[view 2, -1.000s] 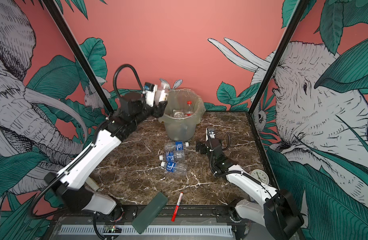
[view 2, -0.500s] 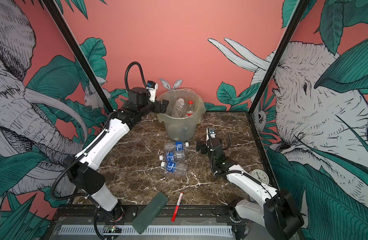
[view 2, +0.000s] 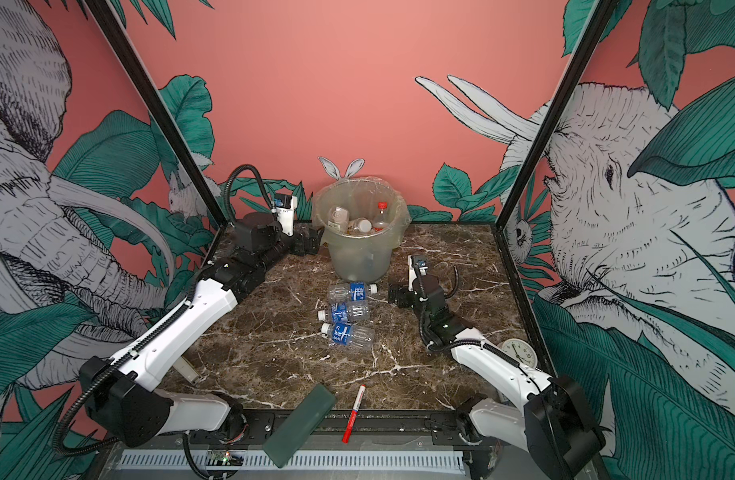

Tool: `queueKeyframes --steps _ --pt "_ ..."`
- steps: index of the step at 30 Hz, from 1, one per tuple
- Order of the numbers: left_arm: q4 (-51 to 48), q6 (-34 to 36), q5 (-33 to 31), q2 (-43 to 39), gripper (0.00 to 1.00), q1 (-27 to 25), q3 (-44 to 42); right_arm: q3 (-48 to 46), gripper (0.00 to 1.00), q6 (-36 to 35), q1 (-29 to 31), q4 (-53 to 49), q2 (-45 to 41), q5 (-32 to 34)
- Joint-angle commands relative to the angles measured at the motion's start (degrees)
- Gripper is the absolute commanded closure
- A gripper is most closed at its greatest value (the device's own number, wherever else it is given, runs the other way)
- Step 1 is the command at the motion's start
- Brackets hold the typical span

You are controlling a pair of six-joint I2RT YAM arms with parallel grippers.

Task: Throw the plastic bottles in the bin
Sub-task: 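Lower the left gripper beside the bin while the right gripper reaches toward the blue-labelled bottles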

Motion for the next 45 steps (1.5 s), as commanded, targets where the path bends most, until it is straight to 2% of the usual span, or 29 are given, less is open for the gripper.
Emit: queueKeyframes --steps 1,9,13,18,24,30,34,37,45 --pt "3.99 -1.66 -0.51 -2.38 0.01 -0.02 -3.92 0.62 0.01 -0.29 -0.26 3.86 0.34 -3.93" --pt "8.61 -3.19 -0.98 -5.45 0.01 0.02 -13.94 2.47 0.01 -1.28 0.17 3.10 1.96 -6.87" --pt "10.07 -3.57 -1.26 -7.54 0.00 0.18 -18.84 4.28 0.01 -1.63 1.08 -0.95 2.45 -8.96" --pt "13.89 -4.50 -1.52 -8.00 0.00 0.19 -24.67 4.71 0.01 -3.20 5.41 -5.59 2.29 -7.09" --pt "19.88 -6.91 0.80 -3.55 0.00 0.60 -29.24 6.02 0.00 -8.88 11.83 -11.62 2.30 -3.70" --pt "24.47 -8.75 2.25 -1.36 0.01 0.99 -32.74 9.46 0.03 -11.71 13.39 -20.47 4.27 -9.84" --pt "26.16 -13.23 8.43 -0.08 0.00 3.85 -34.20 11.66 0.05 -11.64 14.44 -24.49 6.70 -13.45" --pt "27.40 -14.36 12.07 1.13 0.01 4.60 -34.18 12.01 0.05 -12.47 15.77 -25.45 7.82 -15.20" --pt "28.18 -13.90 16.57 3.44 0.01 4.65 -33.04 12.02 0.06 -15.59 17.49 -24.92 10.66 -21.12"
